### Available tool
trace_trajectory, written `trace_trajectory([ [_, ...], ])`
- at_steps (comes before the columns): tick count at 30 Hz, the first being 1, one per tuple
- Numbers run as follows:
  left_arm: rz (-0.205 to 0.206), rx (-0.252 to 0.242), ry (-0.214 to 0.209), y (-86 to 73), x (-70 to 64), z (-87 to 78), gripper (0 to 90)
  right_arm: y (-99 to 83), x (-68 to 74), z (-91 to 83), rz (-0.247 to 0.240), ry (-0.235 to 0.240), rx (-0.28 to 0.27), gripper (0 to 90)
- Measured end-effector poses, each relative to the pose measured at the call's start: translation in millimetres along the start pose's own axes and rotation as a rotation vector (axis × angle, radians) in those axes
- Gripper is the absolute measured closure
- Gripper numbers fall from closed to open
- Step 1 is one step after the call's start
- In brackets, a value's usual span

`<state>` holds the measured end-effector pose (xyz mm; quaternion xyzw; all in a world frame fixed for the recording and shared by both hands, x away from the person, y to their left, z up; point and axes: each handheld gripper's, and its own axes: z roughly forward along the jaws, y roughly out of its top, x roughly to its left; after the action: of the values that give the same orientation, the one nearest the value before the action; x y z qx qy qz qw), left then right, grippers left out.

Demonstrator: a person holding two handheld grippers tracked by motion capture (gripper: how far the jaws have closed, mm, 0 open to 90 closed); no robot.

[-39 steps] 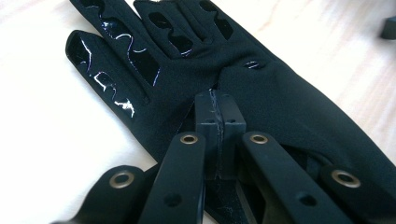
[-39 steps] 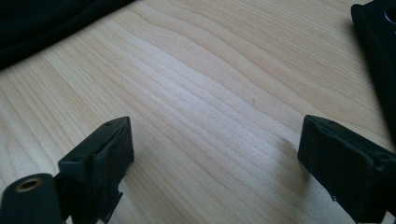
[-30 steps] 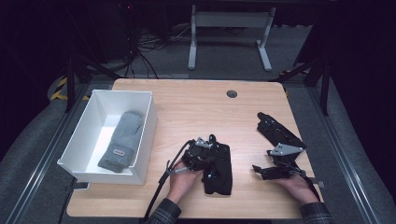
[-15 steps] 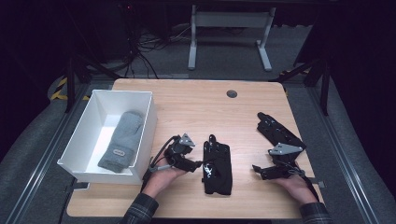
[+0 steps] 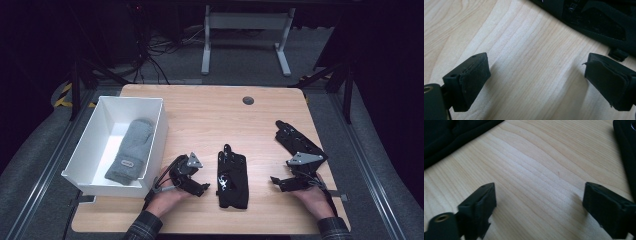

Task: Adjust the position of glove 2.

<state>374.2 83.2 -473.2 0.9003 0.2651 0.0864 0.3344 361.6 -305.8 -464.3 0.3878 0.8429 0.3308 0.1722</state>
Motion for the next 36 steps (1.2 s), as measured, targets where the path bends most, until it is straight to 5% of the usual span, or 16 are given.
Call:
trace_trajectory([
  [6, 0.004, -0.047, 0.001, -5.0, -0.4, 1.8, 0.0, 7.8, -0.9, -4.5, -0.013, 0.017, 0.009, 20.5],
  [14, -0.003, -0.051, 0.008, -4.9, -0.6, 1.9, 0.7, 22.4, -11.7, -11.0, -0.019, 0.018, -0.017, 32.8],
  [27, -0.014, -0.066, 0.012, -4.6, 1.0, 1.5, 5.8, 46.6, -48.6, -22.1, 0.016, 0.001, -0.114, 88.1],
  [36, -0.002, -0.054, 0.008, -3.5, -0.3, 3.1, 1.8, 52.3, -77.7, -16.4, 0.041, -0.039, -0.131, 90.0],
])
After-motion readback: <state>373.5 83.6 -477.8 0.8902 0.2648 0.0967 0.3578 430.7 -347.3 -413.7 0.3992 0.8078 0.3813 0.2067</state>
